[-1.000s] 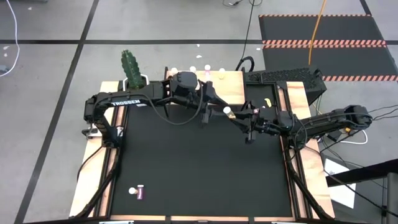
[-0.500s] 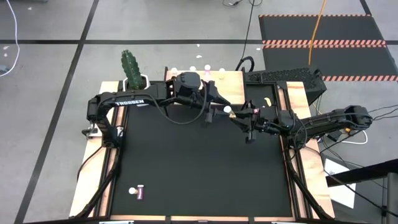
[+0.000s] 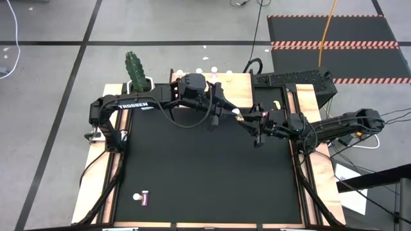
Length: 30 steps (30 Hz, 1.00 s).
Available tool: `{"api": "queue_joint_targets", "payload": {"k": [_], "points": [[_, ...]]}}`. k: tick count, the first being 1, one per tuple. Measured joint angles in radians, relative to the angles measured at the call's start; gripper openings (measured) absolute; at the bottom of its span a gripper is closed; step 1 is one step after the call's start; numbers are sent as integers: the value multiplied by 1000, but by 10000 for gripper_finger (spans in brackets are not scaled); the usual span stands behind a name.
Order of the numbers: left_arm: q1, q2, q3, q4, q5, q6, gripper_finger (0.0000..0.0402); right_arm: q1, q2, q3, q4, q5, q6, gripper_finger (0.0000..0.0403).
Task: Pick and place medicine bottles onto shelf by color
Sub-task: Put the right yellow pill bottle aligned with the other yellow pill bottle on the shelf
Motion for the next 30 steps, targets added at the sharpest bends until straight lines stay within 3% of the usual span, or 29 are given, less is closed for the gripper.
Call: {"api": "queue_joint_targets", "payload": {"k": [9, 19, 23, 26, 30], "points": [[4, 0, 0, -4, -3, 3, 129, -1, 0, 0, -10, 27, 45, 119], [62, 0, 0, -12, -4, -12, 116, -1, 0, 0, -41, 213, 33, 200], [108, 0, 0, -23, -93, -12, 122, 1, 0, 0, -109, 283, 53, 228], [144, 0, 0, -49, -184, 7, 123, 1, 0, 0, -207, 293, 152, 242], [182, 9, 0, -55, -226, 64, 123, 17, 0, 0, -393, 286, 311, 251]]}}
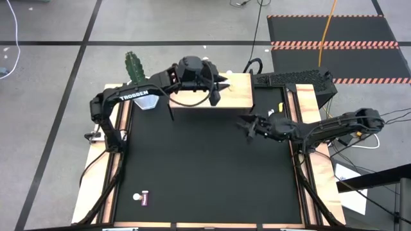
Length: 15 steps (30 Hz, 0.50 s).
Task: Pick and place medicine bottles onto shelf by color
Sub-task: Put the right yellow pill bottle aligned with the other yellow pill bottle on the shelf
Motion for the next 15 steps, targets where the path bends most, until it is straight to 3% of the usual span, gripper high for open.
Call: {"api": "queue_joint_targets", "payload": {"k": [8, 15], "points": [[86, 133, 70, 53, -96, 30, 124, 33, 1, 0, -209, 3, 140, 251], [97, 339, 405, -204, -91, 72, 124, 33, 1, 0, -216, 8, 193, 251]]}}
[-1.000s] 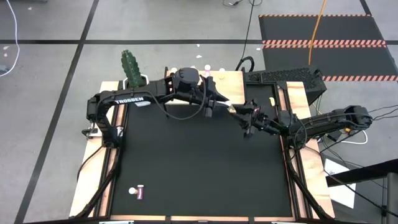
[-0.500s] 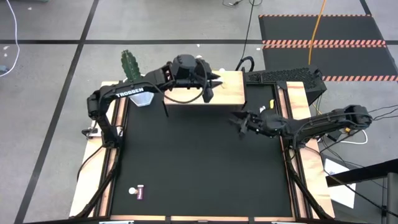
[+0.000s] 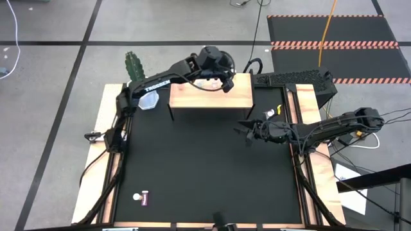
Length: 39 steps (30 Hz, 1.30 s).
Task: Pick and place medicine bottles onto shelf by color
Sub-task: Put the right yellow pill bottle aligned with the other yellow pill bottle on the shelf
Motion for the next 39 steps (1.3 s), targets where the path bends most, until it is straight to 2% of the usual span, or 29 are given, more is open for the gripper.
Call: {"api": "queue_joint_targets", "payload": {"k": [3, 6, 17, 22, 39], "points": [[-6, 58, 127, -139, 3, 30, 124, 0, 0, 0, -7, 1, 18, 251], [-12, 80, 162, -196, 3, 63, 124, 0, 0, 0, -22, 2, 27, 251], [-9, 85, 41, -193, 7, 114, 124, 0, 0, 0, -23, 82, 19, 251], [-9, 84, -17, -122, 6, 139, 124, -1, 0, 0, -23, 99, 12, 251], [9, 84, -24, -100, -21, 162, 124, -1, 0, 0, -23, 101, 27, 251]]}}
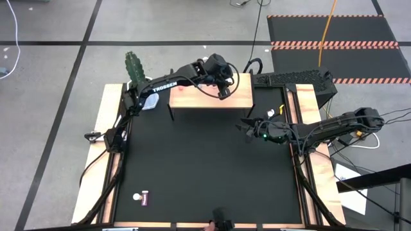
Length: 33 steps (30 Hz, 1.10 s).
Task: Pick and place medicine bottles onto shelf by color
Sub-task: Put the right yellow pill bottle aligned with the other yellow pill bottle on the shelf
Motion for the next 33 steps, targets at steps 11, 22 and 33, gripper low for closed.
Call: {"api": "queue_joint_targets", "payload": {"k": [11, 22, 33], "points": [[1, -4, 0, 3, 2, -6, 124, 0, 0, 0, 0, 0, -2, 251], [19, -7, 0, -28, 34, -64, 125, 0, 0, 0, 0, 31, 0, 251], [44, -7, 0, 5, 134, -110, 227, -29, 0, 0, 0, 32, -2, 251]]}}
